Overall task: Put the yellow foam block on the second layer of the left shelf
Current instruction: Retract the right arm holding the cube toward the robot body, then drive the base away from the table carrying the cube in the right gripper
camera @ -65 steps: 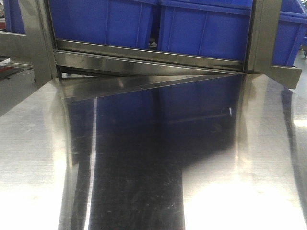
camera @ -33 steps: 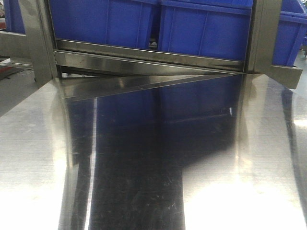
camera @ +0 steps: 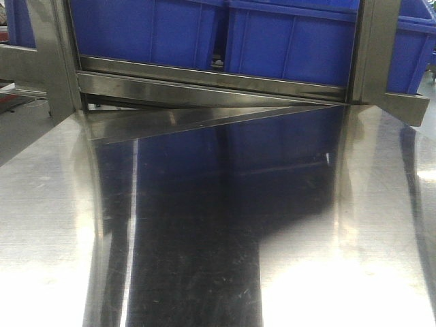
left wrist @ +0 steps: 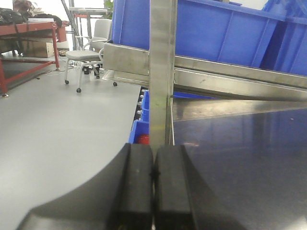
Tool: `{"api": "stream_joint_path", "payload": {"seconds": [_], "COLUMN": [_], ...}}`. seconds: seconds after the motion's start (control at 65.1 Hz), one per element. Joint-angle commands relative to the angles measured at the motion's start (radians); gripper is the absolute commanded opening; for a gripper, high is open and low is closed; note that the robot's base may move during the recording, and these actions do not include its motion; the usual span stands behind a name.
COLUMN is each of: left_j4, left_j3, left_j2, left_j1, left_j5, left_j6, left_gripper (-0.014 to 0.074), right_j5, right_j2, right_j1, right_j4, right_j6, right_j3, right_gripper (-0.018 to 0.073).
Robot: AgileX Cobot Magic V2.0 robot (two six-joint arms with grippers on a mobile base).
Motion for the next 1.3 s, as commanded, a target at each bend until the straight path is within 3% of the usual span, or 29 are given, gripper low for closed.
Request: {"api": "stream_joint_path", "payload": {"seconds": [0.0,1.29], "left_j4": [-0.002,-0.002], "left_j3": [0.026,0.026], "left_j2": [0.008,0.008], "left_j1": [-0.006,-0.006], "left_j5": [-0.082,-0.088], "left_j6": [-0.004,-0.004], "left_gripper": [0.0136,0.0136], "right_j5": [-0.084,-0.076], "right_j2": [0.014,0.014], "right_j1": [-0.005,-0.005], "right_j4": [-0.024,-0.024], "right_j6": [-0.008,-0.008], "right_j3": [-0.027,-0.027], "right_gripper": [0.0342,0.0342]}}
